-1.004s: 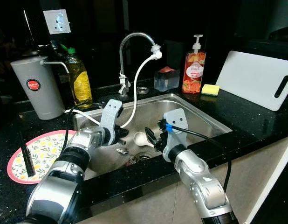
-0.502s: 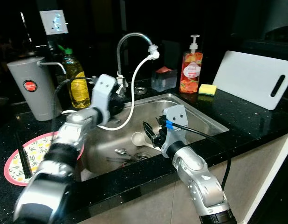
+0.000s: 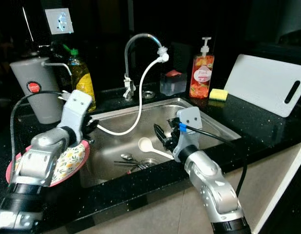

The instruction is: Kitchen organization

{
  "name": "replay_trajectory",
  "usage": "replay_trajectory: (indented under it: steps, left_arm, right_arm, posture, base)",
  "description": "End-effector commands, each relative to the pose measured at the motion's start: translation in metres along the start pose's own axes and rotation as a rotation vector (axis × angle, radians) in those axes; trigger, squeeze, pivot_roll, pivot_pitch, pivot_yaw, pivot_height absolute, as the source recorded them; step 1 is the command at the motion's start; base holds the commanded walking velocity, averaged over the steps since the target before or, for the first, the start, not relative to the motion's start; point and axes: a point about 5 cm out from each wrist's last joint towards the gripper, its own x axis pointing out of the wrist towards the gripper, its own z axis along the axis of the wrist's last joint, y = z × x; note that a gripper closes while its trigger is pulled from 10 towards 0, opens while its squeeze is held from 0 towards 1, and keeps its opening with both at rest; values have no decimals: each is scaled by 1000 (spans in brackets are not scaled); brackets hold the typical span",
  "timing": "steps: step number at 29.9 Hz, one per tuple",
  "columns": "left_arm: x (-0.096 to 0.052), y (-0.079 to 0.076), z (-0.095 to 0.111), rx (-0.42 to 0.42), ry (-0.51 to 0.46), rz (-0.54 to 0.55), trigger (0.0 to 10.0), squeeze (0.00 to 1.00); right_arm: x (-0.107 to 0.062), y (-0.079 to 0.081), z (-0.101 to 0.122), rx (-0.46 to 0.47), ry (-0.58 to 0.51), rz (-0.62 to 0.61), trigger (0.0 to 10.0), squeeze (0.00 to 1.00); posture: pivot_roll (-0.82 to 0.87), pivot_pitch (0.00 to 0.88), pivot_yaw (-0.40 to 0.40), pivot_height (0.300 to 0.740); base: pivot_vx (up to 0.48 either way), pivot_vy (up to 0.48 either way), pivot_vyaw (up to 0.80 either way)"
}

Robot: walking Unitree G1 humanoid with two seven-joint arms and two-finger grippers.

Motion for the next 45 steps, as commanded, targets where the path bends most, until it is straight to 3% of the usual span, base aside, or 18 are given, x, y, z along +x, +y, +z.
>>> replay_trajectory:
  steps: [1, 7, 13, 19, 37, 45]
  left_arm:
    - [-6, 3, -1, -35, -1, 48, 10000, 0]
    - [-15, -1, -5, -34, 5, 90, 10000, 0]
    - [-20, 9, -25, -74, 133, 261, 10000, 0]
    - [-24, 14, -30, -87, 182, 332, 10000, 0]
    - [-21, 10, -25, -84, 168, 349, 10000, 0]
    - [-24, 16, -22, -95, 161, 398, 10000, 0]
  right_arm:
    - [2, 5, -3, 14, 23, 31, 10000, 0]
    - [6, 3, -4, 13, 32, 20, 10000, 0]
    - [8, 1, -2, 10, 23, 16, 10000, 0]
    - [8, 2, -4, 19, 27, 13, 10000, 0]
    - [12, 2, -2, 18, 12, 10, 10000, 0]
    - [16, 4, -1, 7, 3, 32, 10000, 0]
  posture:
    - [1, 23, 1, 740]
    - [2, 7, 3, 740]
    - [4, 3, 4, 740]
    - [28, 12, 4, 740]
    - [52, 0, 0, 740]
    - [61, 0, -19, 740]
  base:
    - [0, 0, 0]
    - [0, 0, 0]
    - [0, 0, 0]
    - [0, 0, 0]
    - [0, 0, 0]
    - [0, 0, 0]
